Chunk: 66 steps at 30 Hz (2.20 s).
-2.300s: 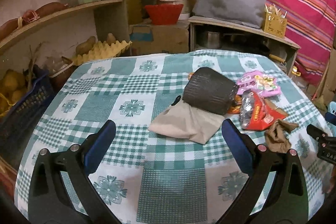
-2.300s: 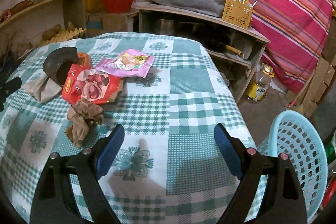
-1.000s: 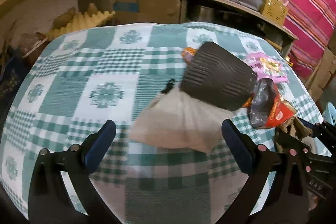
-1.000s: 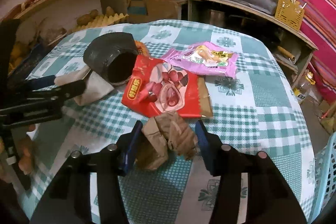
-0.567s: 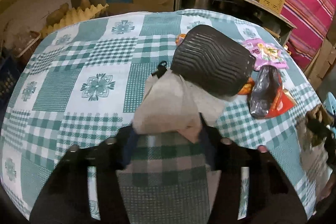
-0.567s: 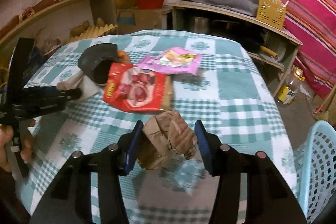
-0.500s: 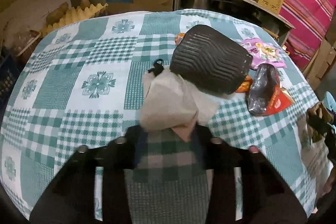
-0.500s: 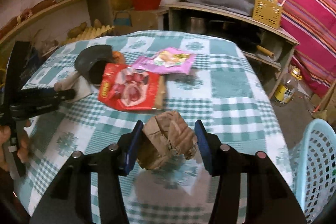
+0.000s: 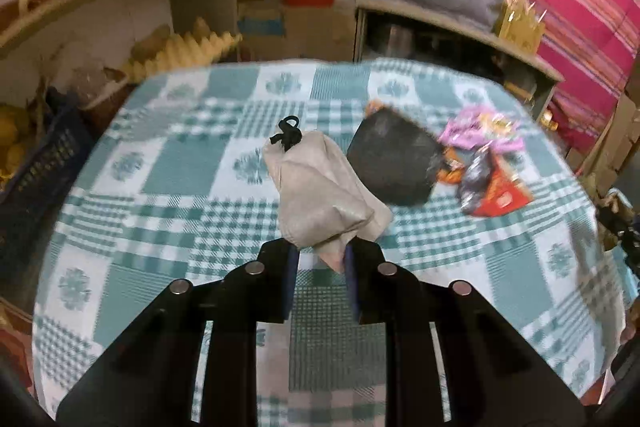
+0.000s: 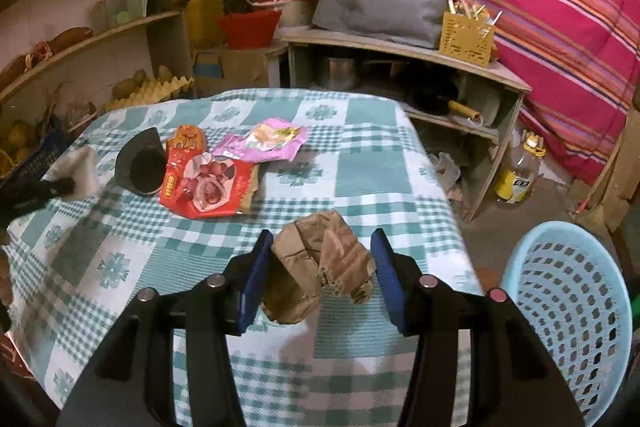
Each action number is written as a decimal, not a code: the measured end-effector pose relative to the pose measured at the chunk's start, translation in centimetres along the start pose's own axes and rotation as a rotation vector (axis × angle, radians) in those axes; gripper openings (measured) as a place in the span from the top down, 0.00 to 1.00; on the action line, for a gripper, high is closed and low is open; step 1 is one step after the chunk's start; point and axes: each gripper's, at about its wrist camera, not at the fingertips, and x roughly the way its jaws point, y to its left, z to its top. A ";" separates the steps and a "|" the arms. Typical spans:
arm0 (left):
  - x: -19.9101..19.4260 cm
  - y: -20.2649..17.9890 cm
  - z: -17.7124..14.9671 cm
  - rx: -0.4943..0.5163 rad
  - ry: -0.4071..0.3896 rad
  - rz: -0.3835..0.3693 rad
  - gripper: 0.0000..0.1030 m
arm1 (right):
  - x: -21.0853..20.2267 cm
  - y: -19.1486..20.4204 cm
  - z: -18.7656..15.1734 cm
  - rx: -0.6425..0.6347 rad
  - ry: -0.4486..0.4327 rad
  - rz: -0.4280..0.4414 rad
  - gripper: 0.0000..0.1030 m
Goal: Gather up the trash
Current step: 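Grasp the beige cloth bag with the left tool while the right tool lifts the brown cloth, then carry the beige cloth bag and brown cloth over the blue basket with both tools, then open the left tool to drop the beige bag while the right tool drops the brown cloth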
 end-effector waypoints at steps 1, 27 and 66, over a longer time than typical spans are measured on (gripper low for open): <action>-0.9 -0.2 0.2 0.001 -0.028 0.005 0.82 | -0.3 -0.3 0.0 0.005 -0.006 -0.002 0.51; -3.4 -14.9 0.7 0.135 -0.132 -0.186 0.82 | -5.8 -12.1 -1.7 0.142 -0.082 -0.129 0.51; -2.7 -38.2 -5.0 0.393 -0.132 -0.443 0.25 | -8.5 -25.7 -7.2 0.313 -0.032 -0.296 0.51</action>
